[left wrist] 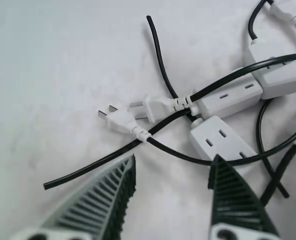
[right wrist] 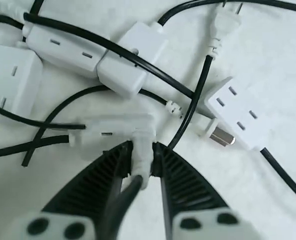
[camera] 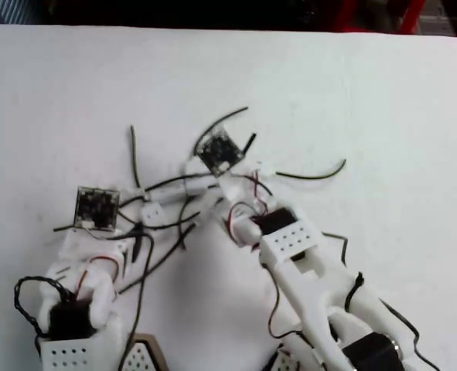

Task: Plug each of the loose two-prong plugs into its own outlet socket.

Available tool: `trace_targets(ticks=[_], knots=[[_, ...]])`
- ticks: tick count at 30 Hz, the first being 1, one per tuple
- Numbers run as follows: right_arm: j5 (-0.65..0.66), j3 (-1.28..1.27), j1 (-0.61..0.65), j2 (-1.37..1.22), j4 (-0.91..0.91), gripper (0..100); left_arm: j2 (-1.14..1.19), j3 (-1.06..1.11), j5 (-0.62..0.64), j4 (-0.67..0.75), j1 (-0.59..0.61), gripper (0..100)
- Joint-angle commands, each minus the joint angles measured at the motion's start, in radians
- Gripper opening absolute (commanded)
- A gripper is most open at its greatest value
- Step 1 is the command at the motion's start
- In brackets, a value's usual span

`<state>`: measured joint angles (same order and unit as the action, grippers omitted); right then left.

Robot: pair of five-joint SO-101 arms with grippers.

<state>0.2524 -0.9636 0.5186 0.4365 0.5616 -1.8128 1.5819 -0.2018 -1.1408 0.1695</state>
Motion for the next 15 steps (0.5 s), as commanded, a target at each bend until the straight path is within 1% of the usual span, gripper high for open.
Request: trace_targets(ticks=[1, 7, 10, 13, 15], knots=[[-0.015, 0.051, -0.002, 0.015, -0.001, 1.6, -0.002, -0.008, -0.006, 0.008, 0.004, 24], [-0.051, 0.046, -0.002, 0.038, -0.005, 1.5, -0.002, -0.008, -0.006, 0.008, 0.004, 24], [-0.048, 0.038, -0.002, 0.038, -0.058, 1.5, -0.002, -0.008, -0.006, 0.008, 0.004, 24], [-0.037, 0.029, -0.002, 0.03, -0.094, 1.5, -0.002, -0.008, -0.006, 0.008, 0.004, 24], [0.006, 0.032, -0.002, 0.001, -0.096, 1.5, -0.002, -0.008, -0.006, 0.008, 0.004, 24]])
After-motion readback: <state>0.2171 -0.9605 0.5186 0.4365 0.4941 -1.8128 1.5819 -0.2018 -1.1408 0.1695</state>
